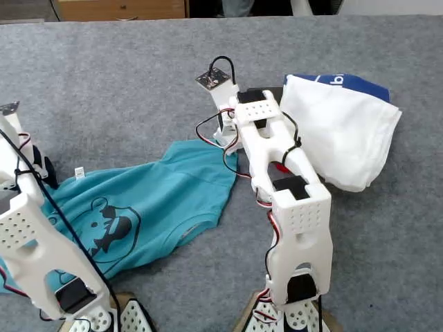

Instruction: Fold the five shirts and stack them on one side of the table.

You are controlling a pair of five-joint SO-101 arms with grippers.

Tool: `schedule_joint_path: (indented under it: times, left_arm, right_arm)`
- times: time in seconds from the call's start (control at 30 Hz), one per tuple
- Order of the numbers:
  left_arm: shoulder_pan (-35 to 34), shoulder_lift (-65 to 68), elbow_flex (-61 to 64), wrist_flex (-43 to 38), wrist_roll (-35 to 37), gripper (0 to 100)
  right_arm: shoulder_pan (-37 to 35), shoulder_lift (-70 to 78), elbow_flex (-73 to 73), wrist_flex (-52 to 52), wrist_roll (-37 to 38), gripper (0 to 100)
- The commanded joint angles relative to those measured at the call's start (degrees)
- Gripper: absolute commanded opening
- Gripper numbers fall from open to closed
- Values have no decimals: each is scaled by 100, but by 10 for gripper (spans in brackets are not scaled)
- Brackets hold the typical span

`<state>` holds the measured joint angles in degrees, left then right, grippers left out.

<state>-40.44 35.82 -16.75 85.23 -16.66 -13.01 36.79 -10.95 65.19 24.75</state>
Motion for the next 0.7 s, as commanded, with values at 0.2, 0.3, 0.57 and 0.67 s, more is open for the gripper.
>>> schedule_joint_path:
  times: [0.2,0.3,0.57,0.67]
  left_arm:
    - [57,0,-31,88,0,102]
    - [145,0,-22,79,9,35]
    - [233,-18,110,-193,211,30]
    - [312,-79,-163,-343,448,30]
  right_arm:
    - [-35,-66,13,-62,-9,12]
    - [-35,-66,4,-62,-9,12]
    - [-35,-66,-4,-62,-9,12]
    - [-18,-110,-66,-44,18,12]
